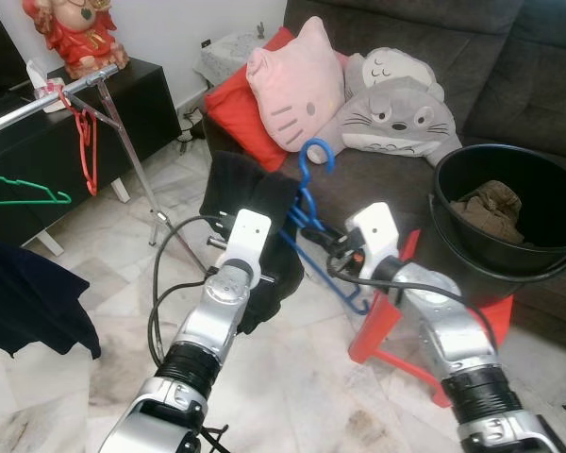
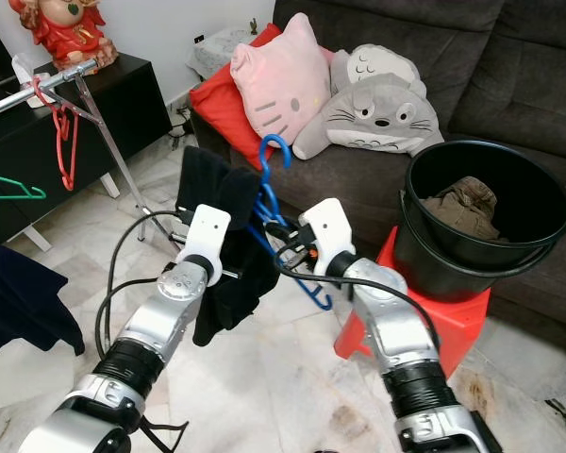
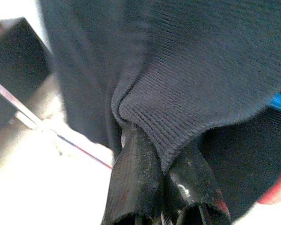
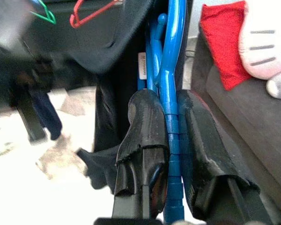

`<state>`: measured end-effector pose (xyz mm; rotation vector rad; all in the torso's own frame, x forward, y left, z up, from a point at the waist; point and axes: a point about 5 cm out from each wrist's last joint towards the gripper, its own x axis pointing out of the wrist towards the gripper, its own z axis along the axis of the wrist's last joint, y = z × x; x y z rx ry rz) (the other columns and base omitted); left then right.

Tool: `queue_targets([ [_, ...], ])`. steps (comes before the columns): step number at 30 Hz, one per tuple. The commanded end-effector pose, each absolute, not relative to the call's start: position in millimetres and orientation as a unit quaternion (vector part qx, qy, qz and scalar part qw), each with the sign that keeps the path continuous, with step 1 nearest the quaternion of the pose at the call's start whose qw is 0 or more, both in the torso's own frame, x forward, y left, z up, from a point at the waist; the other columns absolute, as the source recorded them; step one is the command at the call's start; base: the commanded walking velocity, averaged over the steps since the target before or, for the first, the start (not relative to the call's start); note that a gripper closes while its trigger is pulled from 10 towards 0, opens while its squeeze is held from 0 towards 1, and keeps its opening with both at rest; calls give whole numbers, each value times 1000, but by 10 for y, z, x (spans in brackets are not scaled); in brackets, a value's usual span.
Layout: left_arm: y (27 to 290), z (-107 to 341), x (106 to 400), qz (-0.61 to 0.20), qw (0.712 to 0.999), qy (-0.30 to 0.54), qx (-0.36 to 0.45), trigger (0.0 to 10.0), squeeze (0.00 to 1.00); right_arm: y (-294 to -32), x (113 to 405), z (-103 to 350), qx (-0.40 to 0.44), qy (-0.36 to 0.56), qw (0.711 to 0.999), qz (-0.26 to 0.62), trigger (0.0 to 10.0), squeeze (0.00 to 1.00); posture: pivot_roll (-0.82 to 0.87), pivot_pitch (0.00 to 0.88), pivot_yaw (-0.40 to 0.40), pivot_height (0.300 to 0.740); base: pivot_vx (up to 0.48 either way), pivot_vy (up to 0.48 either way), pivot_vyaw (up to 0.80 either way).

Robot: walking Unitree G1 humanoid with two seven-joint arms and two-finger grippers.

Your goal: Hang hanger

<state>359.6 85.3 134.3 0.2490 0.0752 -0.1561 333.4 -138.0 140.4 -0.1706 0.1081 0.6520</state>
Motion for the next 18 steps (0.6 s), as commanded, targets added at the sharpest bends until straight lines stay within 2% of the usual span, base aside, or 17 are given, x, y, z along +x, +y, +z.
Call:
queue_targets([
  [1,938,1487,3605,-49,991,-8,127,10000,0,-1464,3298,1465,-97,40,940,323,0,0,-167,67,58,740,0,0,0],
  [7,1011,1669,3634,-12,992,-65,103,10000,0,-1651,3208,1413,-124,63,931,338,0,0,-174,61,52,740,0,0,0],
  [16,993,1685,3632,-6,992,-80,97,10000,0,-1696,3109,1384,-133,75,918,367,0,0,-185,54,47,740,0,0,0],
  [18,990,1673,3634,-9,992,-79,101,10000,0,-1678,3029,1362,-135,80,904,397,0,0,-184,52,45,740,0,0,0],
])
